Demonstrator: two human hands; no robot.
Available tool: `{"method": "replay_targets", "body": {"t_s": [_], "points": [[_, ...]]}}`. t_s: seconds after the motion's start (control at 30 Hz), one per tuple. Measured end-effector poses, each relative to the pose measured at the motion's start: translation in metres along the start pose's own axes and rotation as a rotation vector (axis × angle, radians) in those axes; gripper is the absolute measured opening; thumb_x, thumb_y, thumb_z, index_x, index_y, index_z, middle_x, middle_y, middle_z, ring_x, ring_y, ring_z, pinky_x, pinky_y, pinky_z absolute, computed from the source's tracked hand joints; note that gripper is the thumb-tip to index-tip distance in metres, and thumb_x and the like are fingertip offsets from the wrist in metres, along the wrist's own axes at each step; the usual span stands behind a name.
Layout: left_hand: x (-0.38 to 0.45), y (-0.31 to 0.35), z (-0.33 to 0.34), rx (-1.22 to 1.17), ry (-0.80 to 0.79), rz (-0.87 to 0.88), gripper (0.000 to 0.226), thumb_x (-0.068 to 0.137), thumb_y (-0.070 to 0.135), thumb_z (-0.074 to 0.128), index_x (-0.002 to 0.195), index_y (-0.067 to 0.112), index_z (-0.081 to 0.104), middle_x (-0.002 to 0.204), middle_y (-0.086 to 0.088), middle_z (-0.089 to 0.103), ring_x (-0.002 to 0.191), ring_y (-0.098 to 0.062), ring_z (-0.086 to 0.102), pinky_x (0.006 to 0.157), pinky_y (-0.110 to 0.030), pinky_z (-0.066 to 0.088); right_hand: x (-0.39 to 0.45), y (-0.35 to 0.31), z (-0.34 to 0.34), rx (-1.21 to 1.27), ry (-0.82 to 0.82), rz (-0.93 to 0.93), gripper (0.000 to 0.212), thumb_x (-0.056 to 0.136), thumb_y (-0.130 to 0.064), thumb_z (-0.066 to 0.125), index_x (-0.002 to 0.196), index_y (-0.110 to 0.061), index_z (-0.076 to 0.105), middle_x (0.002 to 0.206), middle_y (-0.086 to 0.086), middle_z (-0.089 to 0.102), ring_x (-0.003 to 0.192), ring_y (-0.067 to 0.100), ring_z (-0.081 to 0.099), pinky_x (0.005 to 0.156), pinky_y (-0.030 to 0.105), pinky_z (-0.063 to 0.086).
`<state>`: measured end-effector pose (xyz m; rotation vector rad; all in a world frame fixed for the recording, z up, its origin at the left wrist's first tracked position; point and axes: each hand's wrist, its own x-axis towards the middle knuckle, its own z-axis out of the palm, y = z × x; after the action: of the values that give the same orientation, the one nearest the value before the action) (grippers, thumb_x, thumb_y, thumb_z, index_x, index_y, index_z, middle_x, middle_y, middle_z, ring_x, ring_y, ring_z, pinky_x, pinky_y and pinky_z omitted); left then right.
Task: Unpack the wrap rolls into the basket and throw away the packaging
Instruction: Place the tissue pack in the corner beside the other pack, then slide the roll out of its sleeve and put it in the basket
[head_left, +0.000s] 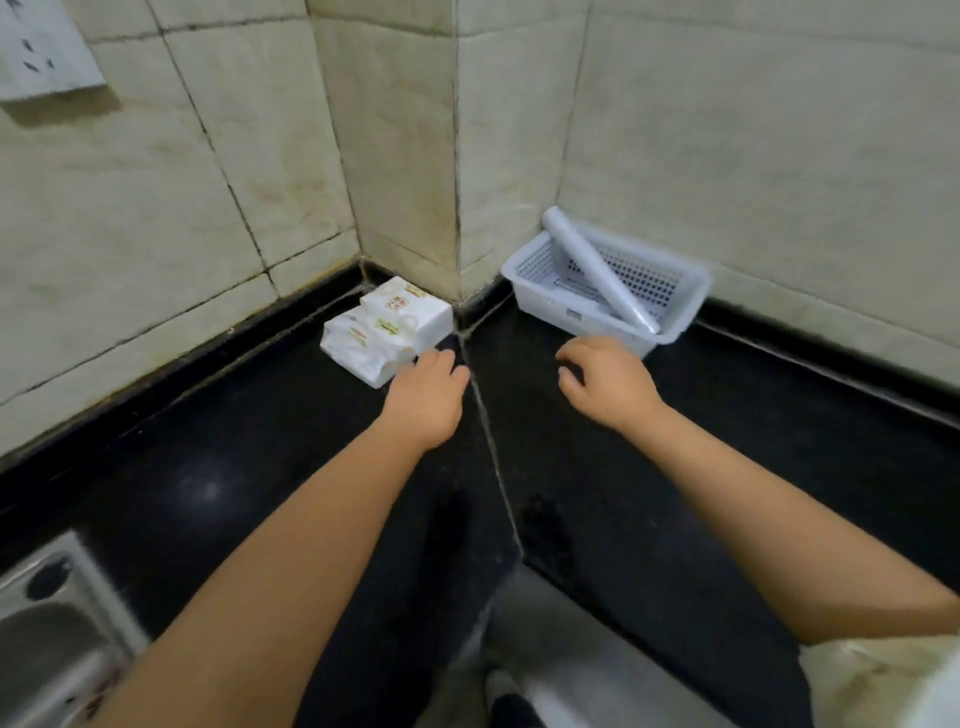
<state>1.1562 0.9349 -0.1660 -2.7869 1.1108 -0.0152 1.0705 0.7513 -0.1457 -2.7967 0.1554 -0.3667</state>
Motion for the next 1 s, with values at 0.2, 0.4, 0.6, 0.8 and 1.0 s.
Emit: {"method": "replay_targets", "body": {"t_s": [0.2, 0.4, 0.6, 0.8, 1.0], "points": [[-0.069, 0.139, -0.027, 0.018, 0.012, 0.336, 0.052, 0.095, 0.024, 0.044, 0.143, 0.009, 0.028, 0.156, -0.013, 0.016, 0.144, -0.028, 0.013, 0.112, -0.041, 0.028, -0.186, 0.031, -0.071, -0.163, 0.037, 0.341, 0.031, 0.085, -0.014, 0.049, 0.111, -0.002, 0.062, 0.114, 0.014, 0.064, 0.111, 0.032, 0.054, 0.088, 0.039, 0.050], [-0.110, 0.305, -0.065, 0.007, 0.095, 0.649, 0.050, 0.095, 0.024, 0.044, 0.141, 0.011, 0.031, 0.153, -0.011, 0.022, 0.143, -0.026, 0.017, 0.111, -0.040, 0.029, -0.366, 0.077, -0.153, -0.270, 0.093, 0.723, 0.034, 0.088, -0.017, 0.047, 0.118, -0.005, 0.057, 0.123, 0.012, 0.059, 0.119, 0.030, 0.048, 0.094, 0.039, 0.046], [-0.142, 0.467, -0.104, 0.016, 0.155, 0.852, 0.044, 0.094, 0.029, 0.044, 0.133, 0.010, 0.039, 0.142, -0.010, 0.039, 0.133, -0.026, 0.034, 0.104, -0.037, 0.036, -0.520, 0.127, -0.225, -0.360, 0.199, 1.020, 0.030, 0.086, -0.017, 0.048, 0.106, 0.000, 0.061, 0.111, 0.018, 0.063, 0.109, 0.034, 0.052, 0.086, 0.041, 0.045], [-0.168, 0.612, -0.112, -0.081, 0.094, 0.837, 0.040, 0.093, 0.033, 0.044, 0.126, 0.009, 0.046, 0.133, -0.010, 0.047, 0.125, -0.027, 0.041, 0.097, -0.039, 0.040, -0.638, 0.199, -0.271, -0.351, 0.211, 1.165, 0.029, 0.084, -0.016, 0.051, 0.104, 0.001, 0.061, 0.107, 0.017, 0.062, 0.108, 0.033, 0.052, 0.082, 0.037, 0.043], [-0.182, 0.728, -0.097, -0.091, -0.070, 0.750, 0.046, 0.093, 0.039, 0.044, 0.129, 0.010, 0.043, 0.133, -0.011, 0.046, 0.124, -0.027, 0.042, 0.100, -0.040, 0.040, -0.706, 0.288, -0.298, -0.326, 0.169, 1.221, 0.035, 0.087, -0.021, 0.049, 0.116, -0.003, 0.056, 0.123, 0.014, 0.058, 0.120, 0.028, 0.046, 0.096, 0.037, 0.041]]}}
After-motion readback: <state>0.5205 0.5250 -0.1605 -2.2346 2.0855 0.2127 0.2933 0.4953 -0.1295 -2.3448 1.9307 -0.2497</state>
